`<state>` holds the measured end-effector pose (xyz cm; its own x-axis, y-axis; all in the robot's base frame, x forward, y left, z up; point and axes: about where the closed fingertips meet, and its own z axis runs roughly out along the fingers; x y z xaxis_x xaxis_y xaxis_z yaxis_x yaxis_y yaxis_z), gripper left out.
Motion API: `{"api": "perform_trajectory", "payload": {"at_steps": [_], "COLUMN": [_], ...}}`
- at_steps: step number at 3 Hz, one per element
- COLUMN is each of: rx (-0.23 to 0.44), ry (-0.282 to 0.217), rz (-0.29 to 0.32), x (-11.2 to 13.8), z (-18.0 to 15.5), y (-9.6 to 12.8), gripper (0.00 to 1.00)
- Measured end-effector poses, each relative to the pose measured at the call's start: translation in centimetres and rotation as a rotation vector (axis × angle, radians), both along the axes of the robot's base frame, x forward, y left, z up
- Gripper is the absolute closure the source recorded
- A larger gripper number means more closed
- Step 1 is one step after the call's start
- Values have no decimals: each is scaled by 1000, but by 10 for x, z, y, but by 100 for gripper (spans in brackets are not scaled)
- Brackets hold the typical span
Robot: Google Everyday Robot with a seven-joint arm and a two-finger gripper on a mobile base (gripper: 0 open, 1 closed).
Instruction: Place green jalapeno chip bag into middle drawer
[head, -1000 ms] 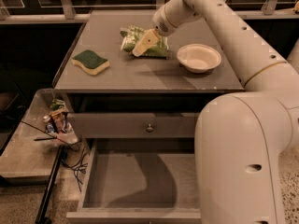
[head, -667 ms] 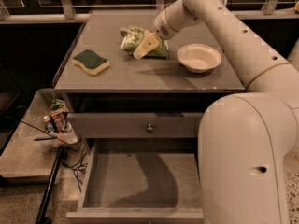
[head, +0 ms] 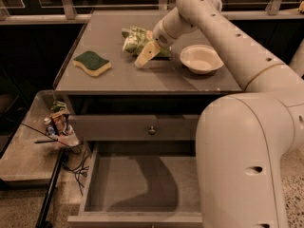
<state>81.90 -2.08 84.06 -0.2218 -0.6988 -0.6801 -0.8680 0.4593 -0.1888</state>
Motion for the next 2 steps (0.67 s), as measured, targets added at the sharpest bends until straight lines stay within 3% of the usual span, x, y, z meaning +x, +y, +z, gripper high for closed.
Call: {"api": "perform_trajectory", "payload": {"at_steps": [2], "rx": [-1], "ry": [0], "rz": [0], "x": [0], "z": [-1], "y": [0], "gripper": [41]}}
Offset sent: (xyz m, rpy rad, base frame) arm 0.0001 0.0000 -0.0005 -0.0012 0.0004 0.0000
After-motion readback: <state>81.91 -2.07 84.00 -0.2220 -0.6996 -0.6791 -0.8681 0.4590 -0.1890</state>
